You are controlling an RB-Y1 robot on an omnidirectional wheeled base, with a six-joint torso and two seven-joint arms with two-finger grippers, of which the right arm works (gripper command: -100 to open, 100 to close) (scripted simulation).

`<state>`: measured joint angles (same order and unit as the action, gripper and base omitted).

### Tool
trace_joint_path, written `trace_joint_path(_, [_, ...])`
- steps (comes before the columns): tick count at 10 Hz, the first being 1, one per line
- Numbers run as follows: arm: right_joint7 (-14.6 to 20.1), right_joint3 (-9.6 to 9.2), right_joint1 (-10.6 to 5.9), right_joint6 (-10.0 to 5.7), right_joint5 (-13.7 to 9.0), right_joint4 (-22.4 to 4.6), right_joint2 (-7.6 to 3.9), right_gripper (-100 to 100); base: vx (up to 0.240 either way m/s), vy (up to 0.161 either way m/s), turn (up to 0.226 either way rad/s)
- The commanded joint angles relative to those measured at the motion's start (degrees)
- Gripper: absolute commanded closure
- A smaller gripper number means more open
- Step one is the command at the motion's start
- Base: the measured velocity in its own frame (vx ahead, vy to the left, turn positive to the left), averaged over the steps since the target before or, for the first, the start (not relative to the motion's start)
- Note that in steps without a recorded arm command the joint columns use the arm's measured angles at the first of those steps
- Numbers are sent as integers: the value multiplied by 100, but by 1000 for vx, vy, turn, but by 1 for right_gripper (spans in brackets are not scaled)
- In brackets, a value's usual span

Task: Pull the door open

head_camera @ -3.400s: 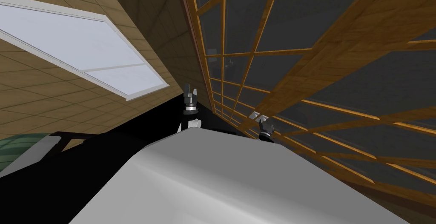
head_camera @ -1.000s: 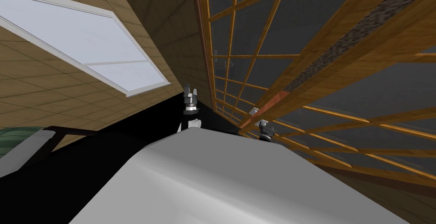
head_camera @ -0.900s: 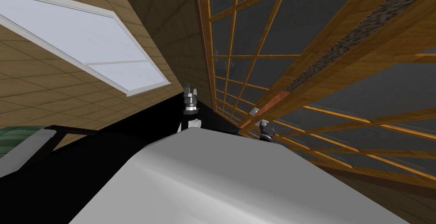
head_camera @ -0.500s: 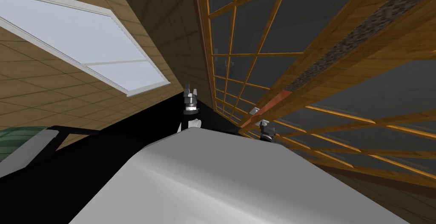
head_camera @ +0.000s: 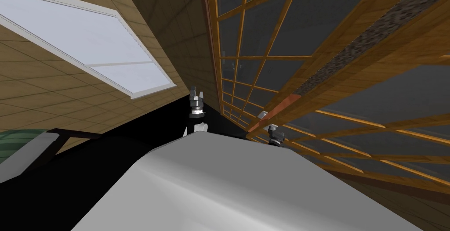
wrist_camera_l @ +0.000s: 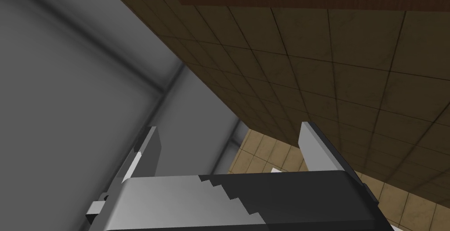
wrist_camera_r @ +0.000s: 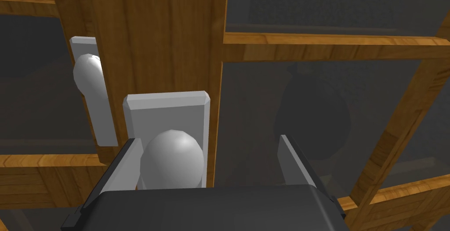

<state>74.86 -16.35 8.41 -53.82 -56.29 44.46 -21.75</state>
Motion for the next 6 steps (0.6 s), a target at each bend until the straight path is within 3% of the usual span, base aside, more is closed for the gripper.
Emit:
trace_joint_path(1, [-42,91,77,86,-75,-198,-68,100,-40,23,-50])
trace_joint_path(6, [-42,91,77,86,-75,-198,-68,100,-8,-3,6])
